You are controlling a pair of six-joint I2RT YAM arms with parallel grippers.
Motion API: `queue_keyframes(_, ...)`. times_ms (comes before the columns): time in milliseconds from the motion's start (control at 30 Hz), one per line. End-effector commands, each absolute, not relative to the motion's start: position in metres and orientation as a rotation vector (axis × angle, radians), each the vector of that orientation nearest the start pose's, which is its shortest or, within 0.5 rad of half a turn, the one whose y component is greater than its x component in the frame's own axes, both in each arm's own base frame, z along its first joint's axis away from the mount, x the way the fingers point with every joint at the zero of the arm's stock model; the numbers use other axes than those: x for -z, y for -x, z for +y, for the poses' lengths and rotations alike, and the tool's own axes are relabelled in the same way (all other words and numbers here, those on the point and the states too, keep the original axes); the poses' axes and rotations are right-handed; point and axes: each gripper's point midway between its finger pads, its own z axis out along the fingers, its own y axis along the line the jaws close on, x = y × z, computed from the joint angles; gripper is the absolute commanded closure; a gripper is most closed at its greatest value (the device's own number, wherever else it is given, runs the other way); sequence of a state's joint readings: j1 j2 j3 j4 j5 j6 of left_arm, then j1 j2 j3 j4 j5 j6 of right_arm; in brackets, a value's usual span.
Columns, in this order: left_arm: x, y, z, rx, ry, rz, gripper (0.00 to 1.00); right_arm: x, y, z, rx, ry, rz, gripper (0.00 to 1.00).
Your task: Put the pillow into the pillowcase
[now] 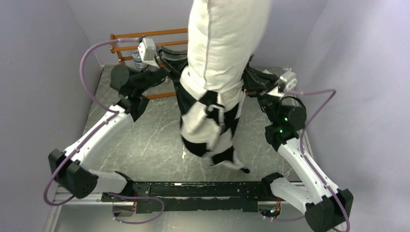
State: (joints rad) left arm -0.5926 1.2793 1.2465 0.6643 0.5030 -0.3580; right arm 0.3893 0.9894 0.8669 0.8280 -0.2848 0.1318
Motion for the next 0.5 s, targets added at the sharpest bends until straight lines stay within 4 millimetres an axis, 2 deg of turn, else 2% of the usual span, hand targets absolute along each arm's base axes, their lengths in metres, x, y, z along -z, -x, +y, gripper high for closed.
queue_keyframes(0,-0.569,-0.182,-0.314,1.154,-1.035,0.504,0.95,-0.523,-0.241,0.164,-0.473,0.466,0.608,1.0)
queue_keyframes(100,-0.533,-0.178,-0.324,1.126,-1.089,0.566,0.95,-0.516,-0.235,0.162,-0.447,0.487,0.594,1.0)
queue_keyframes(167,-0.512,-0.178,-0.328,1.065,-1.123,0.616,0.95,-0.503,-0.24,0.162,-0.395,0.506,0.593,1.0)
queue_keyframes(267,-0.492,-0.186,-0.326,0.889,-1.167,0.648,0.95,-0.502,-0.252,0.153,-0.284,0.475,0.551,1.0)
queue_keyframes(300,-0.49,-0.193,-0.325,0.824,-1.166,0.658,0.95,-0.511,-0.256,0.152,-0.249,0.474,0.533,1.0)
queue_keyframes(367,-0.497,-0.213,-0.318,0.684,-1.114,0.666,0.95,-0.522,-0.269,0.156,-0.206,0.499,0.539,1.0)
queue_keyframes(467,-0.517,-0.251,-0.305,0.446,-0.983,0.647,0.95,-0.535,-0.282,0.162,-0.184,0.521,0.543,1.0)
